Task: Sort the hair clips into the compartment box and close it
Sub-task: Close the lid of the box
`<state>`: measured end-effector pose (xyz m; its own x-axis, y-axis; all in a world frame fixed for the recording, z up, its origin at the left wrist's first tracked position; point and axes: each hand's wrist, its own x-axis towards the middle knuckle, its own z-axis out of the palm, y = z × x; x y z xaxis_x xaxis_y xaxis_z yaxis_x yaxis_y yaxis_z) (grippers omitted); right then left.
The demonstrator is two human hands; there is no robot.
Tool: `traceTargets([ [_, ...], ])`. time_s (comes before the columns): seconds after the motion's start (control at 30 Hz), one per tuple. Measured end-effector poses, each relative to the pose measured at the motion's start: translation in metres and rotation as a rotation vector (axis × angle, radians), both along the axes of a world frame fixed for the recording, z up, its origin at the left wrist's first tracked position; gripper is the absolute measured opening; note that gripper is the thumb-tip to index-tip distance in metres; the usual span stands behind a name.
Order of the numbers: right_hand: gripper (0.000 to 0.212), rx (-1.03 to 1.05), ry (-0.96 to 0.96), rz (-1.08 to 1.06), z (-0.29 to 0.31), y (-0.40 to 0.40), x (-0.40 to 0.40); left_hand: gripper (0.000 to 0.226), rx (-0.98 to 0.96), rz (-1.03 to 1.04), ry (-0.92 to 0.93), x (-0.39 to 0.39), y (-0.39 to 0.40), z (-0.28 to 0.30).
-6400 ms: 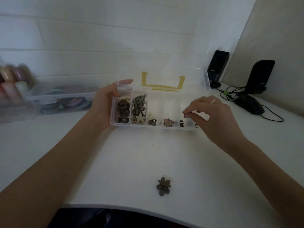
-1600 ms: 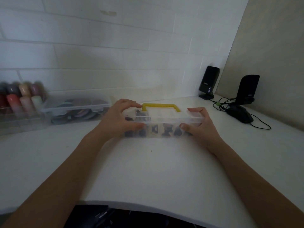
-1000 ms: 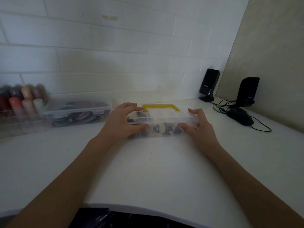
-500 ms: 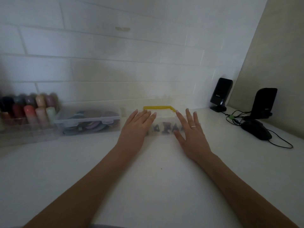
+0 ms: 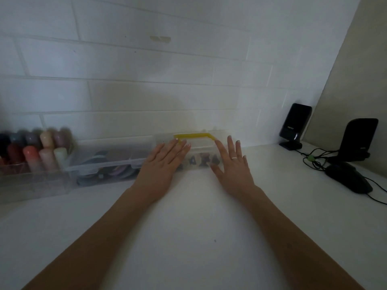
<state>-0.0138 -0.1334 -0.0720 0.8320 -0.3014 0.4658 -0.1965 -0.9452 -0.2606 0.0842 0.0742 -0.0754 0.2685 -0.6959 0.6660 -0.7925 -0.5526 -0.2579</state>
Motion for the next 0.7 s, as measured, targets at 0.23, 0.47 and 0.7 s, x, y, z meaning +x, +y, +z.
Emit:
traceTargets([
  [0.23, 0.074, 0.005, -0.070, 0.035, -0.012, -0.003, 0.011, 0.062, -0.024, 0.129, -0.071, -0.004, -0.008, -0.003],
  [0.47, 0.072, 0.005, -0.076, 0.084, -0.010, -0.006, 0.012, 0.059, -0.053, 0.200, -0.127, -0.005, -0.012, -0.005],
  [0.7, 0.063, 0.087, -0.187, 0.035, -0.006, -0.003, 0.010, 0.058, -0.114, 0.282, -0.040, -0.010, -0.010, 0.003],
])
